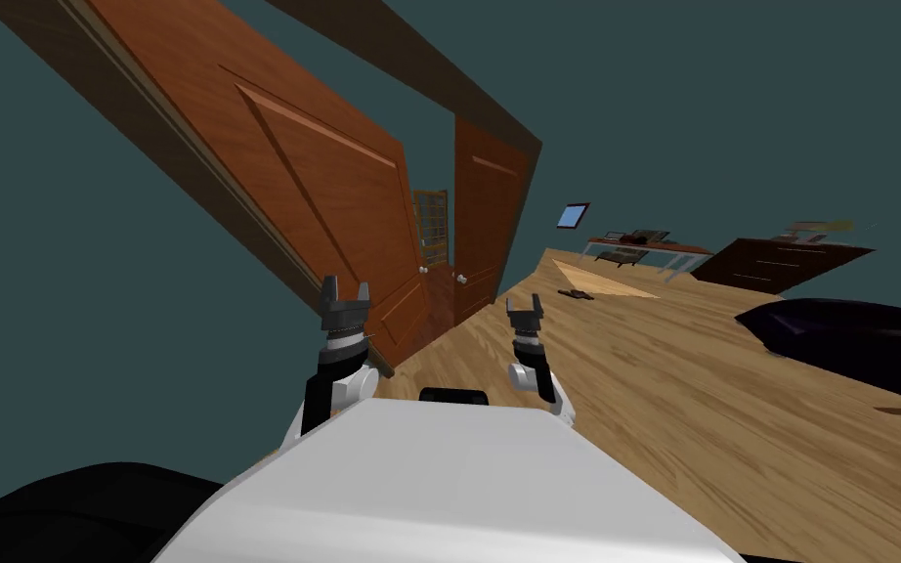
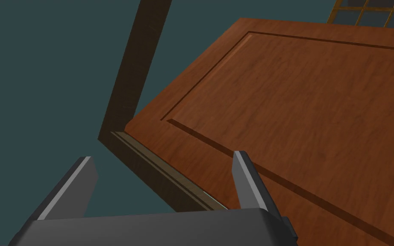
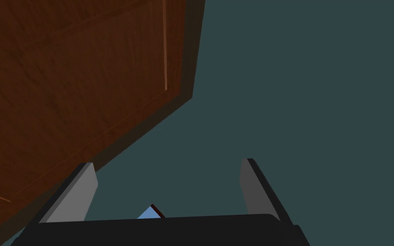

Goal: Push the door open

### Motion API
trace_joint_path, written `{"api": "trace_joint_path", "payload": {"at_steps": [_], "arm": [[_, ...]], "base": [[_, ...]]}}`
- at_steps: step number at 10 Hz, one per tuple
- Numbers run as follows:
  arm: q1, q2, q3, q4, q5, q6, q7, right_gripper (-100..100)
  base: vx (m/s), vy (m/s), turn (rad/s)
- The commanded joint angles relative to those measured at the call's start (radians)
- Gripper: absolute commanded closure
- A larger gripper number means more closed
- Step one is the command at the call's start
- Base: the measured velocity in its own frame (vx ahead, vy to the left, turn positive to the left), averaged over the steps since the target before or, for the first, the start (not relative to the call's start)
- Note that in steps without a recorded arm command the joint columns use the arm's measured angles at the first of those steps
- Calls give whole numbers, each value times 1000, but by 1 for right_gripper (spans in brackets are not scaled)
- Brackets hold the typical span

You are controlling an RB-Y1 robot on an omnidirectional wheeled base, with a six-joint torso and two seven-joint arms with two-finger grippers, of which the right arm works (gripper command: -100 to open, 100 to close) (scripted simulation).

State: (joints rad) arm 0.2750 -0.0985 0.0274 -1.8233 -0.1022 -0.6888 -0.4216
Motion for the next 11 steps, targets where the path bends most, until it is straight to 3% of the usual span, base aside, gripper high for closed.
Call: {"api": "trace_joint_path", "payload": {"at_steps": [1, 11], "arm": [[-11, -2, -1, 30, -13, -3, -23, -100], [-89, -7, -7, 244, -96, -36, -160, -100]], "base": [[78, -70, 179], [64, -84, 184]]}}
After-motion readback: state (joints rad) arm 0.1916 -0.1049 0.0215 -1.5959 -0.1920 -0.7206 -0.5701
